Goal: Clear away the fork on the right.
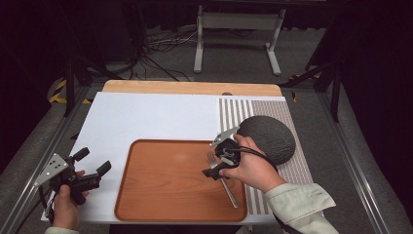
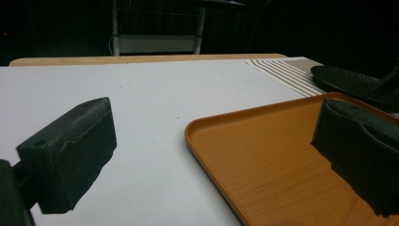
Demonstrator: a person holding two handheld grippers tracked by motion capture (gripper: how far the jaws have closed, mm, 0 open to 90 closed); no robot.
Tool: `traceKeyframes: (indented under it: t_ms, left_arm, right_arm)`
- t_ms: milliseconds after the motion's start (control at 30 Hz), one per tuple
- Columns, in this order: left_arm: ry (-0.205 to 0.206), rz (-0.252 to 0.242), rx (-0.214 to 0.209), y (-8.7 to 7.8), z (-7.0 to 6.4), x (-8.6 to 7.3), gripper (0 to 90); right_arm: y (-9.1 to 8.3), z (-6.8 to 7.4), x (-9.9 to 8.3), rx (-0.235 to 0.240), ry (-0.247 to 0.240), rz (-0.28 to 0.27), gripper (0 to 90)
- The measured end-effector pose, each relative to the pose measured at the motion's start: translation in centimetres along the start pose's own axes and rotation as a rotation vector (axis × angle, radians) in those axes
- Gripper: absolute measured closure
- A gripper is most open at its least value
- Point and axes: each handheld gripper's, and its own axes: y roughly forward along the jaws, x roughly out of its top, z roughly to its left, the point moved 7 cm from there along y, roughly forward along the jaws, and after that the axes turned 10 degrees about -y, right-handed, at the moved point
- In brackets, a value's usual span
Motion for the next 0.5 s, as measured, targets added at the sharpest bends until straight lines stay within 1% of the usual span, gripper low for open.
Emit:
traceKeyframes:
  t_ms: [33,67,100,133,167,200,233,300,333,400,433,500]
  left_arm:
    - [0.007,0.005,0.001,0.0,0.0,0.0,1.0]
    - [0.018,0.009,0.004,0.1,-0.1,0.0,1.0]
    - [0.019,0.006,0.004,0.1,-0.2,0.0,1.0]
    - [0.026,0.004,0.006,0.1,-0.2,0.1,0.9]
    - [0.027,0.007,0.006,0.1,-0.1,0.1,0.9]
    - [0.028,0.007,0.008,0.1,-0.1,0.1,1.0]
    - [0.028,0.008,0.008,0.1,-0.1,0.1,1.0]
    - [0.03,0.007,0.007,0.1,-0.1,0.1,0.9]
    - [0.029,0.009,0.008,0.1,0.0,0.1,0.9]
    - [0.018,0.004,0.008,0.2,0.0,0.1,1.0]
    - [0.019,0.004,0.008,0.2,0.0,0.1,1.0]
    - [0.031,0.006,0.005,0.2,-0.1,0.1,0.9]
  right_arm:
    - [0.0,0.0,0.1,0.0,-0.017,-0.015,20.6]
    - [0.0,0.1,0.3,0.004,-0.023,-0.029,23.9]
    - [0.1,0.2,0.3,0.018,-0.027,-0.036,28.6]
    - [0.2,0.2,0.3,0.025,-0.04,-0.042,30.3]
    - [0.3,0.2,0.4,0.029,-0.046,-0.054,33.1]
    - [0.4,0.3,0.5,0.036,-0.04,-0.061,36.6]
    - [0.4,0.3,0.5,0.042,-0.045,-0.062,40.5]
    - [0.8,0.2,0.3,0.046,-0.08,-0.058,51.0]
    - [1.0,0.1,0.2,0.051,-0.1,-0.048,59.0]
    - [1.2,0.1,0.2,0.054,-0.125,-0.041,71.6]
    - [1.2,0.0,0.2,0.052,-0.146,-0.034,79.9]
    - [1.3,0.0,0.2,0.058,-0.158,-0.027,86.1]
